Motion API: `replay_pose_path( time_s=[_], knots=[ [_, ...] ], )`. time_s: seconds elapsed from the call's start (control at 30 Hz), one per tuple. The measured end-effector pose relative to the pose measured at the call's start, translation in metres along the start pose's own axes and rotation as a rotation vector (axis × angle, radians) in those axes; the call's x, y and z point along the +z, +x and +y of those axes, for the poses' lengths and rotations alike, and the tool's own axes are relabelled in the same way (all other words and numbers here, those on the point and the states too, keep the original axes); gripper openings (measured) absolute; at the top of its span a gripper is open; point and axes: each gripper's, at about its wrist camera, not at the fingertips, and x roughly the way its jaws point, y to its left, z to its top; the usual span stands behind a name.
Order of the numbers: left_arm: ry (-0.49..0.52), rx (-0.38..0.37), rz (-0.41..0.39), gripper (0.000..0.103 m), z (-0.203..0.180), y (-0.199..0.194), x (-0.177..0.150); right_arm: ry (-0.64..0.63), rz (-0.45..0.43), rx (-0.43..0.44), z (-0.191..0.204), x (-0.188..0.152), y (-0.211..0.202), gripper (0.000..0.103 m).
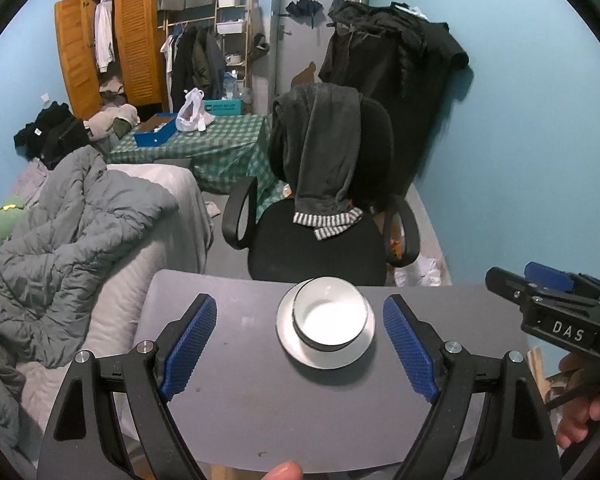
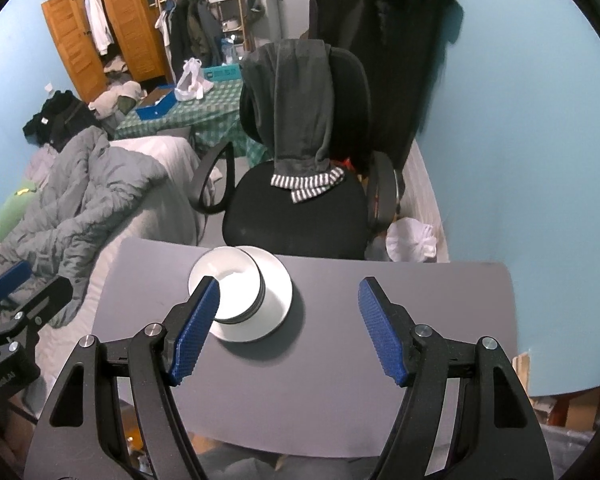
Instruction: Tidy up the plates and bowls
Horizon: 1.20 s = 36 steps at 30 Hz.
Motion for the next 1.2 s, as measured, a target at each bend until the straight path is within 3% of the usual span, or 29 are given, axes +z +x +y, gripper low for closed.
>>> replay_pose_path(
  time_s=[0.37, 1.2],
  knots=[
    [0.026, -0.004, -0.004, 0.087, -0.010, -0.008, 0.001, 0.007, -0.023, 0.006, 0.000, 0.004, -0.017, 0.071],
    [0.011, -0.003, 0.047, 0.087, -0.006, 0.009, 0.005, -0.001, 0.009, 0.006, -0.004, 0.008, -0.009, 0.071]
  ],
)
